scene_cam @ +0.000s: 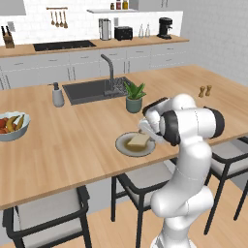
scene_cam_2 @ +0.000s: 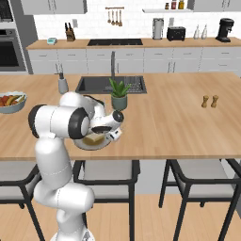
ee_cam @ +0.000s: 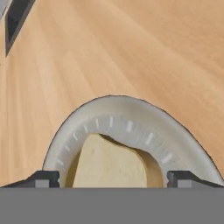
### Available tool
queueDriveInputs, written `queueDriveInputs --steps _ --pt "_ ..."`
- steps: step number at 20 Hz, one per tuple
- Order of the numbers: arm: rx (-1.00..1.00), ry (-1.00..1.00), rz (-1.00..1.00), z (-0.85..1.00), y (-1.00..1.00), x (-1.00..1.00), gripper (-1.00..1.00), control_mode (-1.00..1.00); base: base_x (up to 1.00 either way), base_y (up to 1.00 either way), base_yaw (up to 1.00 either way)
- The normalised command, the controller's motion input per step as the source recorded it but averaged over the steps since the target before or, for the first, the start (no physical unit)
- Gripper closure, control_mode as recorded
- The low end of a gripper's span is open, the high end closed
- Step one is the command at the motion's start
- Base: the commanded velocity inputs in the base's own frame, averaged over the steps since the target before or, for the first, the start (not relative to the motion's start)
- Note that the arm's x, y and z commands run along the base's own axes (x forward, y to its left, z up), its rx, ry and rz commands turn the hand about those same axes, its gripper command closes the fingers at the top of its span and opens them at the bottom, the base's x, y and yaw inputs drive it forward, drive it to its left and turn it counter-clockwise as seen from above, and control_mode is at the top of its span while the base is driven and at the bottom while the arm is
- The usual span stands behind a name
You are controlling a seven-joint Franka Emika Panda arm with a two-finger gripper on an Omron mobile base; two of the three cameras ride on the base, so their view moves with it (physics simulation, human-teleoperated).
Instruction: Start the toaster. Once the lever pops up, take the bread to the plate on the dining counter.
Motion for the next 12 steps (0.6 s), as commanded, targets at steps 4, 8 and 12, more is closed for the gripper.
queueDriveInputs --steps 4,8,12 --pt "-0.33 0.37 -0.04 0.48 0.00 0.00 -1.00 -1.00 0.00 0.00 0.00" --pt "-0.27 0.30 -0.03 0.40 0.00 0.00 -1.00 -1.00 0.00 0.00 0.00" --pt "-0.21 0.22 0.00 0.18 0.00 0.00 -1.00 -1.00 0.00 0.00 0.00"
